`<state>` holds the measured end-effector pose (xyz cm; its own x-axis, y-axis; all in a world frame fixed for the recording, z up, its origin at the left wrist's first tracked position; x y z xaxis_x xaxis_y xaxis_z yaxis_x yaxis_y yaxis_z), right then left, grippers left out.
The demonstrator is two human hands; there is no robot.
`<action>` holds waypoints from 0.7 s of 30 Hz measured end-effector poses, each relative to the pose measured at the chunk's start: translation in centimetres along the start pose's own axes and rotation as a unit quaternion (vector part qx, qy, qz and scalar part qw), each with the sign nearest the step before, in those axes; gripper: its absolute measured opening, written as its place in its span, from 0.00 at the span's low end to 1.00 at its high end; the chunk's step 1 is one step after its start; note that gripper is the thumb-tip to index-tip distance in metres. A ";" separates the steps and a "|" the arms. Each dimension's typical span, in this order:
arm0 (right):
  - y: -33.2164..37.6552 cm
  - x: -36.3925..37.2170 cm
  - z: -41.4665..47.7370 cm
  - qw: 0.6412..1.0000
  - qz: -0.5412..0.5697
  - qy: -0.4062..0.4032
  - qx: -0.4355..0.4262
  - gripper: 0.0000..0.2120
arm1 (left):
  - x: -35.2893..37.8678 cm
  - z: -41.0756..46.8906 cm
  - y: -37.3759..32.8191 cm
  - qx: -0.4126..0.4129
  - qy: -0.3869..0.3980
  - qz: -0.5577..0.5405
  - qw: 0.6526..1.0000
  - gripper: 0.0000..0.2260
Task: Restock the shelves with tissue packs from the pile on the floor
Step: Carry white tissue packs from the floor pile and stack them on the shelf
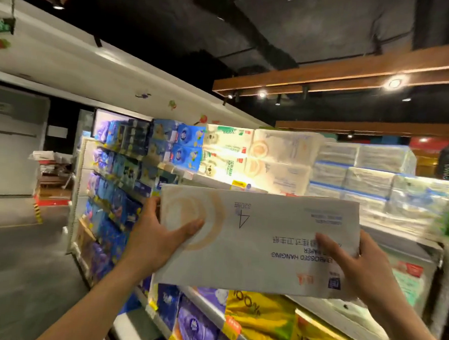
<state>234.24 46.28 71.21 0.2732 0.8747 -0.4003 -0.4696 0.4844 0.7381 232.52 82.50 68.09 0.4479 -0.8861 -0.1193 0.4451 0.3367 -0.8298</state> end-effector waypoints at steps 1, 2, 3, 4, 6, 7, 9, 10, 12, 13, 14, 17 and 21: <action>-0.6 1.2 1.5 1.000 -0.004 -0.014 0.002 0.27 | 0.5 2.6 1.3 0.009 0.009 -0.010 1.000 0.33; -1.0 2.4 2.9 0.999 -0.006 -0.032 0.006 0.27 | 0.9 5.2 2.6 0.017 0.019 -0.017 1.000 0.33; -1.3 3.5 4.4 0.999 -0.009 -0.046 0.011 0.27 | 1.3 7.9 3.8 0.024 0.032 -0.023 0.999 0.33; -1.6 4.6 5.8 0.998 -0.012 -0.056 0.016 0.26 | 1.7 10.5 5.0 0.030 0.046 -0.027 0.998 0.33; -1.8 6.5 8.5 0.997 -0.020 -0.074 0.031 0.24 | 2.6 15.4 6.5 0.039 0.072 -0.037 0.996 0.32; -1.9 7.1 10.0 0.995 -0.027 -0.084 0.038 0.24 | 3.2 17.9 7.0 0.046 0.088 -0.040 0.994 0.31; -1.8 7.8 12.8 0.993 -0.041 -0.103 0.040 0.24 | 4.6 22.3 7.9 0.060 0.115 -0.053 0.990 0.31; -1.6 8.1 14.3 0.992 -0.049 -0.114 0.037 0.23 | 5.4 24.3 8.3 0.069 0.121 -0.063 0.988 0.32; -1.2 8.3 17.2 0.987 -0.076 -0.142 0.026 0.17 | 7.2 28.1 9.3 0.093 0.126 -0.074 0.985 0.35; -1.0 8.3 18.6 0.983 -0.090 -0.157 0.018 0.13 | 8.2 29.9 9.6 0.106 0.131 -0.079 0.983 0.35; -1.1 8.1 20.1 0.979 -0.104 -0.172 0.012 0.11 | 9.3 31.9 9.8 0.117 0.135 -0.086 0.980 0.34; -1.4 7.2 24.6 0.968 -0.139 -0.207 0.001 0.15 | 13.0 37.4 9.5 0.148 0.155 -0.110 0.970 0.34; -1.4 6.2 30.6 0.963 -0.137 -0.229 -0.028 0.14 | 18.1 44.5 8.3 0.196 0.183 -0.120 0.956 0.36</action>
<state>262.26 50.56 84.27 0.7287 0.6227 -0.2851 -0.3690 0.7077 0.6025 278.87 83.40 83.26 0.0270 -0.9808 -0.1931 0.7897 0.1393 -0.5975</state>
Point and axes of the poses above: each hand's wrist, its own z-axis towards the middle knuckle, its own x-axis out of the palm, y = z × x, the point moved 6 cm from there along z, towards the middle knuckle, and after that the axes turned 6 degrees about y, right-handed, at the moved point
